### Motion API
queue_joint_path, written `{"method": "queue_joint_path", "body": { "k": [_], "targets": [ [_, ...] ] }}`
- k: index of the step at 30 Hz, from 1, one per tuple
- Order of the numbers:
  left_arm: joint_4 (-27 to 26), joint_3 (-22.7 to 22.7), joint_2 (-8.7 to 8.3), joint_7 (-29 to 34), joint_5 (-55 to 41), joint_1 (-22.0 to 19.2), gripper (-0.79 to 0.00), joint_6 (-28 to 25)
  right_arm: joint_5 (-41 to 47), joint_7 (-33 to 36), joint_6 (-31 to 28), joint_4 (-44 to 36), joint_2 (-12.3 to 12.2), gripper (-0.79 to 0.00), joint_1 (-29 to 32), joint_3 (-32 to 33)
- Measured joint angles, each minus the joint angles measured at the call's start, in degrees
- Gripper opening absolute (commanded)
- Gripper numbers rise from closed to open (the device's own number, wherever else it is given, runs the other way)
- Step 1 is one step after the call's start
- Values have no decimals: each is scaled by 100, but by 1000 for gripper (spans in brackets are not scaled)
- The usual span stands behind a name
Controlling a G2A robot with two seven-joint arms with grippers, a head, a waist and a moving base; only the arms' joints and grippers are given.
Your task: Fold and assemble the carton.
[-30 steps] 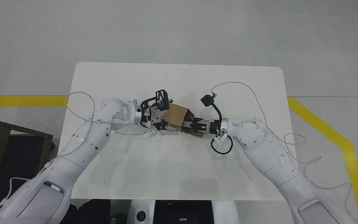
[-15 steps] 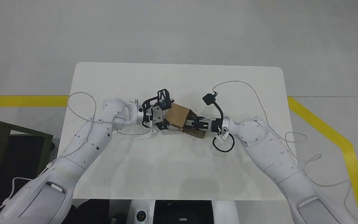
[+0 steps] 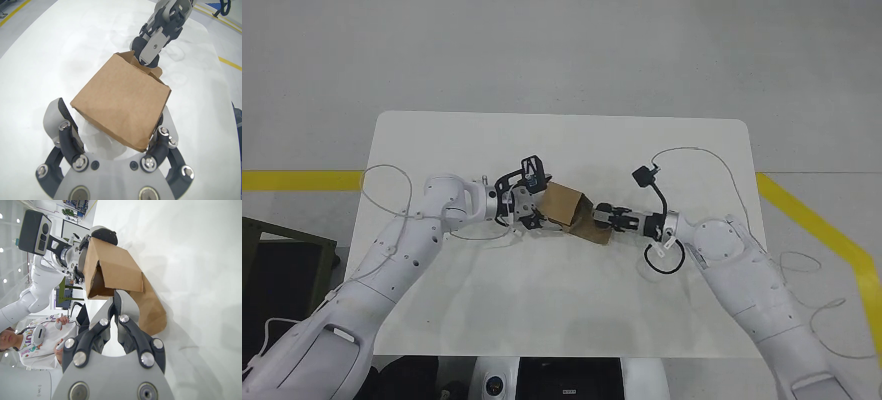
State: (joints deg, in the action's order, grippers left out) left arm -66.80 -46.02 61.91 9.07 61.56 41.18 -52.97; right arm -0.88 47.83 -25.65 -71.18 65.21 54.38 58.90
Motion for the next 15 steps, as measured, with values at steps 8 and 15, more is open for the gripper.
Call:
{"method": "queue_joint_path", "body": {
  "k": [8, 15],
  "targets": [
    [-14, -70, 4, 33, 18, 26, 0, -19, 97, 33, -28, 274, 123, -785, -291, -309],
    [-12, -87, 25, 80, 11, 29, 0, -52, 232, 79, -105, 503, 269, -785, -517, -666]
  ]
}}
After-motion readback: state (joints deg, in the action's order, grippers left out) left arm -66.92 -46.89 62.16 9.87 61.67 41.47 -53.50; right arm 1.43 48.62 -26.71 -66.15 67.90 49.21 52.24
